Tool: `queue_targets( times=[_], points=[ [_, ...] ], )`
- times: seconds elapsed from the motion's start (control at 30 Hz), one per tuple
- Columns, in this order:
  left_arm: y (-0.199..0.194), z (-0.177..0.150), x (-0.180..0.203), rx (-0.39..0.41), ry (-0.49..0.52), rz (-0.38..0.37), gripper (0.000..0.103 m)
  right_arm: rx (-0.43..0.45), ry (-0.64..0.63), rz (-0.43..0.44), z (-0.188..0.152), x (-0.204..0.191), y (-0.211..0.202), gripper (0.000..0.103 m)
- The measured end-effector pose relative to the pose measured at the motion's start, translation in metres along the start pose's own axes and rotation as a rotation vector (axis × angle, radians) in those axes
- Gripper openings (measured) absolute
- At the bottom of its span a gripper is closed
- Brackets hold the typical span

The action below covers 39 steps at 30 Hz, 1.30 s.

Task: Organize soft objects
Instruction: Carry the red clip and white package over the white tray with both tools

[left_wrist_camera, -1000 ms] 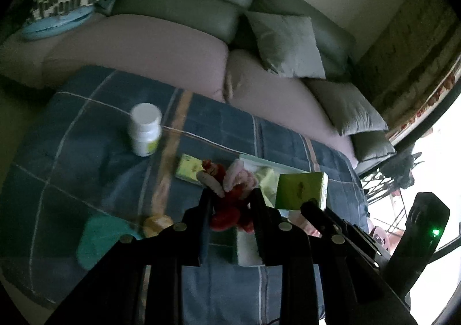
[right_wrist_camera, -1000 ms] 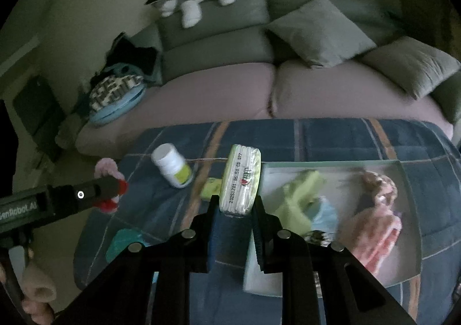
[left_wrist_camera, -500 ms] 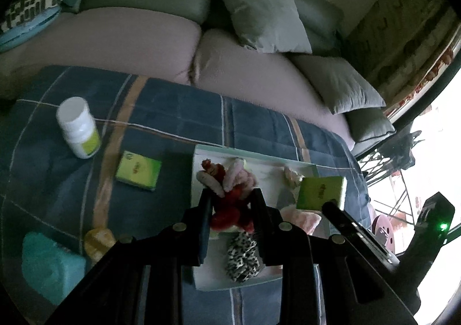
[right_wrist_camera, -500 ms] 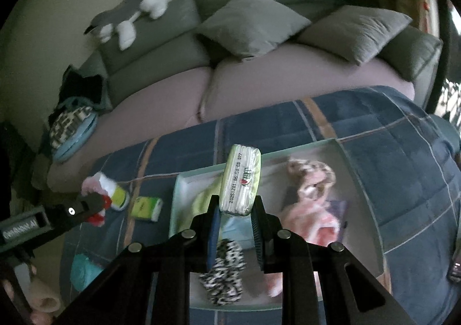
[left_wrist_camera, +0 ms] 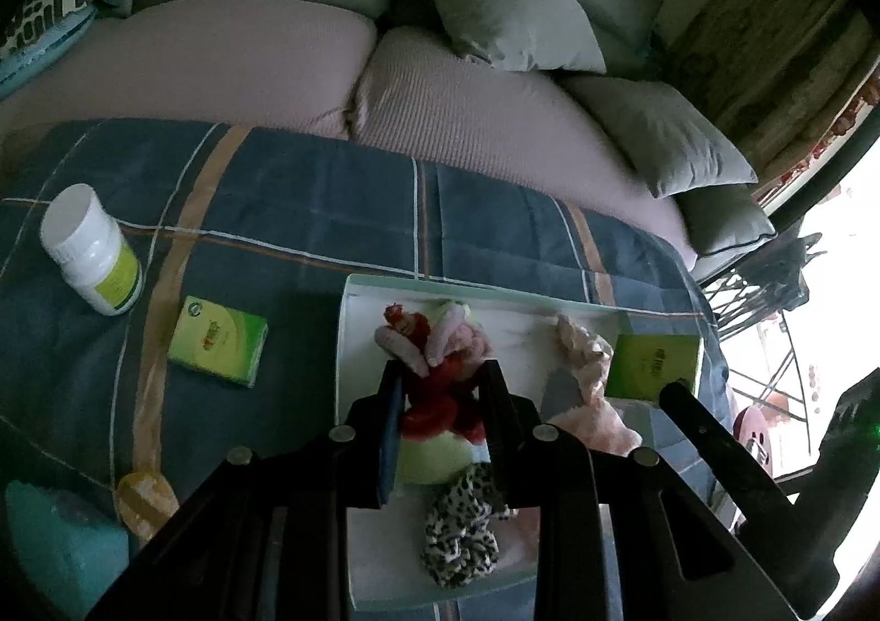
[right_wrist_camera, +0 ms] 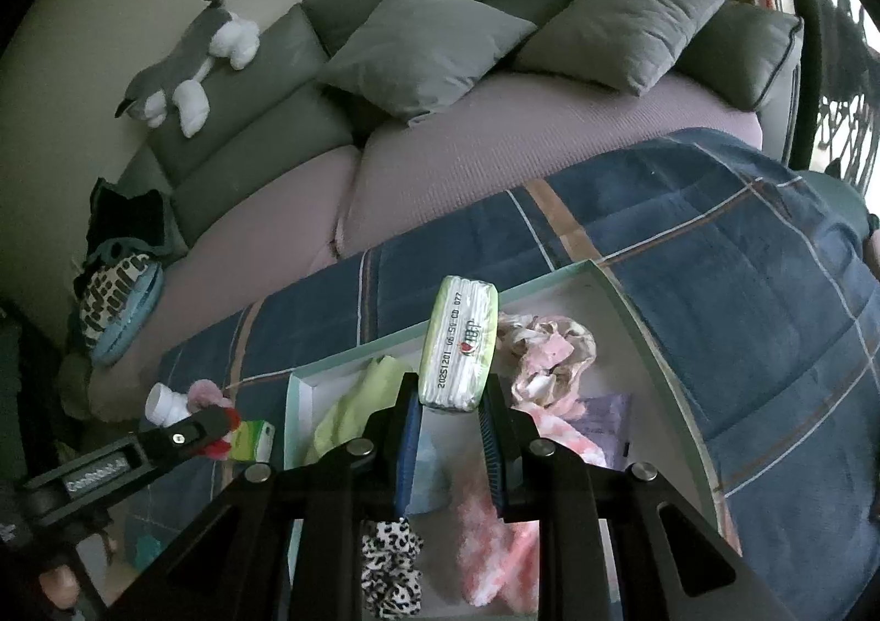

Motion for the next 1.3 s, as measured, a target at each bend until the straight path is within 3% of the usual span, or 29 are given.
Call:
queue_targets(
  times=[0.2, 0.67, 1.17, 1.3],
  points=[
    [0.023, 0.011, 0.0, -0.019, -0.009, -0.005, 0.028, -0.017, -0.002, 0.031, -0.001, -0.004, 0.021, 0.022],
    [0.064, 0.013, -0.02, -0.07, -0.06, 0.003, 0.028, -0.068, 0.002, -0.03, -0.011, 0.011, 0.043, 0.022],
    [0.097, 0.002, -0.033, -0.121, -0.05, 0.064, 0.029, -0.121, 0.026, -0.04, -0.024, 0.018, 0.067, 0.023],
    [0.096, 0.002, -0.032, -0.124, -0.045, 0.079, 0.033, -0.116, 0.021, -0.052, -0.022, 0.016, 0.063, 0.025]
  ],
)
Point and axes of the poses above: each gripper's, at about its wrist camera, not at the fingertips, and y roughly the way its jaws point, x to its right, z to its top, the point moved 3 cm from there along y, roughly the way its jaws point
